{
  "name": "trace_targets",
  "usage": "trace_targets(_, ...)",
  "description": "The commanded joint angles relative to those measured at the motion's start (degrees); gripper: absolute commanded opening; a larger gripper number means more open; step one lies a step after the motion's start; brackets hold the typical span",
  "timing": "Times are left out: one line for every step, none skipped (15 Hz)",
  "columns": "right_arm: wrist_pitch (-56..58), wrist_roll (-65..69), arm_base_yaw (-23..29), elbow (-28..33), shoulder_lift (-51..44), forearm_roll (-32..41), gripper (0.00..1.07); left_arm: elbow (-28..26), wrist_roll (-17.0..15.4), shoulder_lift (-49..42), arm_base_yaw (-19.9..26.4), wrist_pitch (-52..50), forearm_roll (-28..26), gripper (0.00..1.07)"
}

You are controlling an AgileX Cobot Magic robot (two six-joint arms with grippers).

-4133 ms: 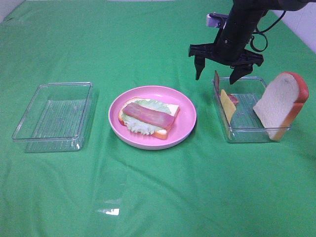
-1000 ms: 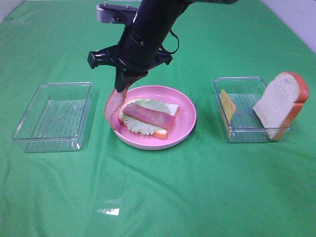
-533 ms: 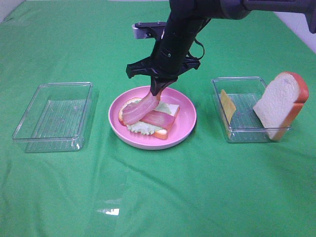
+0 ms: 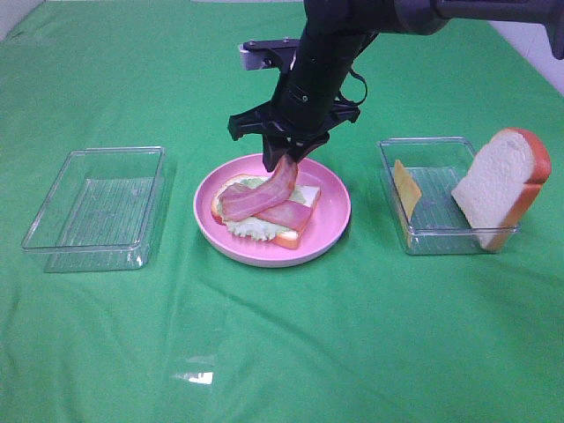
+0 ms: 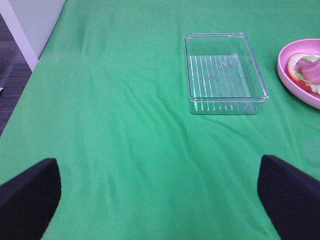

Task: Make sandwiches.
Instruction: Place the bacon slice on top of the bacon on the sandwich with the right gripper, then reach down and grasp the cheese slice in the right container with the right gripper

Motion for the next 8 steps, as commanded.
trace_targets(1.26, -0.17, 0.11, -0.34, -0.17, -1.89, 0.96, 0.06, 0.06, -0.86, 0.06, -0.40, 0.00, 1.01)
trace_targets(2.23, -0.34, 0.11, -0.34, -0.40, -2.06, 0.96, 0.06, 0.06, -0.86, 0.06, -0.40, 0.00, 1.01)
trace_targets(3.55, -0.34, 0.11, -0.34, -1.09, -2.75, 0.96, 0.06, 0.06, -0.86, 0.06, -0.40, 0.00, 1.01)
trace_targets(4.24, -0.34, 0.11, -0.34, -2.29, -3.38, 0.96, 0.06, 0.06, -0.86, 0.06, -0.40, 0.00, 1.01)
trace_targets(4.76, -0.34, 0.11, -0.34, -3.67, -4.47, 0.96, 0.06, 0.06, -0.86, 0.06, -0.40, 0.00, 1.01)
trace_targets(5.16, -0.34, 0.11, -0.34, -5.33, -6.13, 0.96, 0.06, 0.06, -0.86, 0.06, -0.40, 0.00, 1.01)
trace_targets(5.79, -0.34, 0.11, -0.34, -7.33, -8.42, 0.96, 0.06, 0.06, -0.86, 0.06, -0.40, 0.00, 1.01)
trace_targets(6.53, 0.00, 0.11, -0.34, -9.40, -10.83, 0.96, 0.06, 0.06, -0.86, 0.06, -0.40, 0.00, 1.01)
